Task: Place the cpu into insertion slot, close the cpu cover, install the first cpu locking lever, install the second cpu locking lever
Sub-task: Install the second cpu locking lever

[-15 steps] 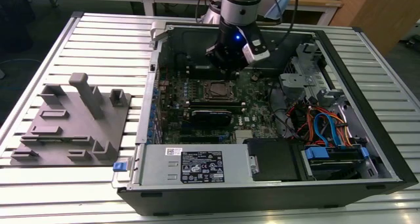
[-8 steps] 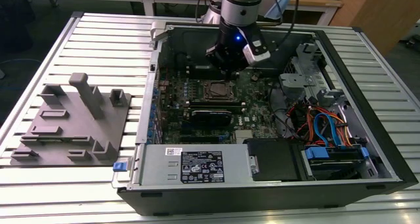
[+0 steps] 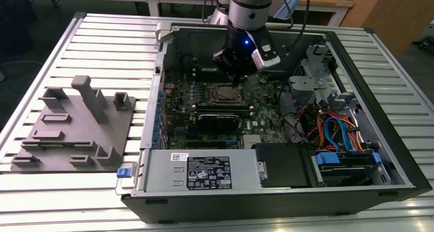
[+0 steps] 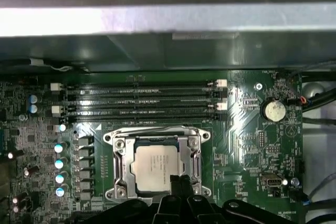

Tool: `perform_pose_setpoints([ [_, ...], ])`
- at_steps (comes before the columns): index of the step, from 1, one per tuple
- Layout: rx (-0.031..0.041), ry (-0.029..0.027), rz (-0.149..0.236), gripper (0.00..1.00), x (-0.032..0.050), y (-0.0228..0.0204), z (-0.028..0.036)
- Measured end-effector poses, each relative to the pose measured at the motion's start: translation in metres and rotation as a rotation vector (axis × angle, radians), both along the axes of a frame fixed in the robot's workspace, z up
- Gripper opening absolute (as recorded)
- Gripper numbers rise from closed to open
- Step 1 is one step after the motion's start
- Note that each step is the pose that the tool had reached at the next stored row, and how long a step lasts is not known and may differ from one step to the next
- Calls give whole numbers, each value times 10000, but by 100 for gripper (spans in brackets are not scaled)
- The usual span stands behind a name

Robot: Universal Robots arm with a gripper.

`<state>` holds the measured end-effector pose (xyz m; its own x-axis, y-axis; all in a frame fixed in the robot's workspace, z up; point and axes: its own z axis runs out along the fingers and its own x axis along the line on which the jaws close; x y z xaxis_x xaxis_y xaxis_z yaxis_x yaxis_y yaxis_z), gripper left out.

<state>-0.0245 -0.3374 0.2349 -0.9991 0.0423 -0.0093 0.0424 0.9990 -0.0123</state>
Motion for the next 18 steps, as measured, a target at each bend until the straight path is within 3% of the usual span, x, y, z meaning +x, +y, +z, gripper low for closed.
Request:
perform_pose_setpoints([
  [8, -1, -1, 1, 11, 0, -91, 0],
  [18, -1, -1, 1, 11, -1, -96, 0],
])
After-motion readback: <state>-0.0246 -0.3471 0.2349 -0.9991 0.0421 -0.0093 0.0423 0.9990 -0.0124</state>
